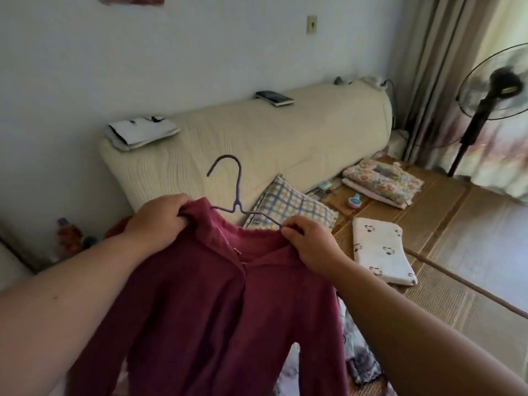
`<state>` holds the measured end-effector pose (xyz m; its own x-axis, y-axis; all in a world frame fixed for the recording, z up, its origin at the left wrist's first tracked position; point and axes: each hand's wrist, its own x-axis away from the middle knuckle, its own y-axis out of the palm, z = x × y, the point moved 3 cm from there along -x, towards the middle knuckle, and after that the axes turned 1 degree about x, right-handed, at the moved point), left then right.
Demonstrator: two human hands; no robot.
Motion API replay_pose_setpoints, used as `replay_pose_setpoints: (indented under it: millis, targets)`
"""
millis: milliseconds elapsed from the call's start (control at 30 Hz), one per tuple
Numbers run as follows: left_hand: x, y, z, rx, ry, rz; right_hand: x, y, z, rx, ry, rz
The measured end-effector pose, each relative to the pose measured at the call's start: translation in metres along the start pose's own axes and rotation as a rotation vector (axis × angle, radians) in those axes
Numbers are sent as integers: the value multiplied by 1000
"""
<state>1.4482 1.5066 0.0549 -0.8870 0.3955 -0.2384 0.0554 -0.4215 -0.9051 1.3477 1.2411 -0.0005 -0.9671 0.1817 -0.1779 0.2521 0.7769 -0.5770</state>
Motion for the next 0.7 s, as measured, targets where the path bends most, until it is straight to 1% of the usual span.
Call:
replay_pose_setpoints:
  millis: [133,233,333,500,700]
  targets:
    - [-63,18,-21,-28,-75,-4,-77,15,18,42,21,-53]
    - [-95,39,-34,-10,-108,-41,-113,21,33,57,26,-67]
    - [-119,63,-46,11,-118,-106,-132,32,51,73,79,-86]
    - [-167,104,-71,45,-81,-201,-165,57,79,93,177,-89]
    - [-255,170,-117,80,3,-280,-229,99,123,144,336,35]
